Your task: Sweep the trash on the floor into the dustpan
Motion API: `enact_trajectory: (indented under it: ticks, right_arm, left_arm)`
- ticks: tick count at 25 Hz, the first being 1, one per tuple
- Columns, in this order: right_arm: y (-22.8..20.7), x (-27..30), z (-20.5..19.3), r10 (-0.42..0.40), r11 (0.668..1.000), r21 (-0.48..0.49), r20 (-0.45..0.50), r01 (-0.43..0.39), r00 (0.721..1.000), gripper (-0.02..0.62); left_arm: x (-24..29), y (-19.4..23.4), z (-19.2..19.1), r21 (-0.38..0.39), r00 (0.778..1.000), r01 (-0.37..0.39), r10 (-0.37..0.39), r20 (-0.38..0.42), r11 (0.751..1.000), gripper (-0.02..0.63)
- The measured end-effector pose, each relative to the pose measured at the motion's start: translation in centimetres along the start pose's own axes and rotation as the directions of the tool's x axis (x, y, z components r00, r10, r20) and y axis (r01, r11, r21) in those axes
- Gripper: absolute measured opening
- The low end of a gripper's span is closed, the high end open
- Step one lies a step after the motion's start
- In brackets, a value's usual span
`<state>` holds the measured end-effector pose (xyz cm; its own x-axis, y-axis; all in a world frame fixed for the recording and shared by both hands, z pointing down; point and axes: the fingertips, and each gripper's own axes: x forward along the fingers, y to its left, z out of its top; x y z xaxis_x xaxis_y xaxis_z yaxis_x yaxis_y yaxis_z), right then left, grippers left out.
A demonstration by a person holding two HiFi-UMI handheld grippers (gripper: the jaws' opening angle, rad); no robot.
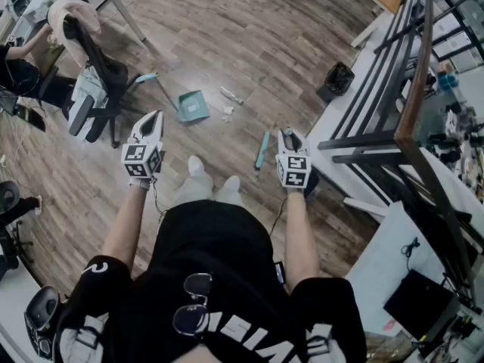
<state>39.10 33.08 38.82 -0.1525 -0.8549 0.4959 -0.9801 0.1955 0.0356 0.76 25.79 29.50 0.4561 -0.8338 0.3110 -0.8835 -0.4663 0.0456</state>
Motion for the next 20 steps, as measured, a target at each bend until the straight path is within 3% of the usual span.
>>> enact_trajectory:
  ticks: [20]
  right_arm:
    - [-0.8, 3.0, 1.5, 0.007, 1.0, 0.0, -0.005, -0.007, 1.0, 0.086]
  left_arm:
    - [2.5, 1.1, -1.1, -0.019, 1.0, -0.004, 0.003, -0.029, 1.0, -0.003]
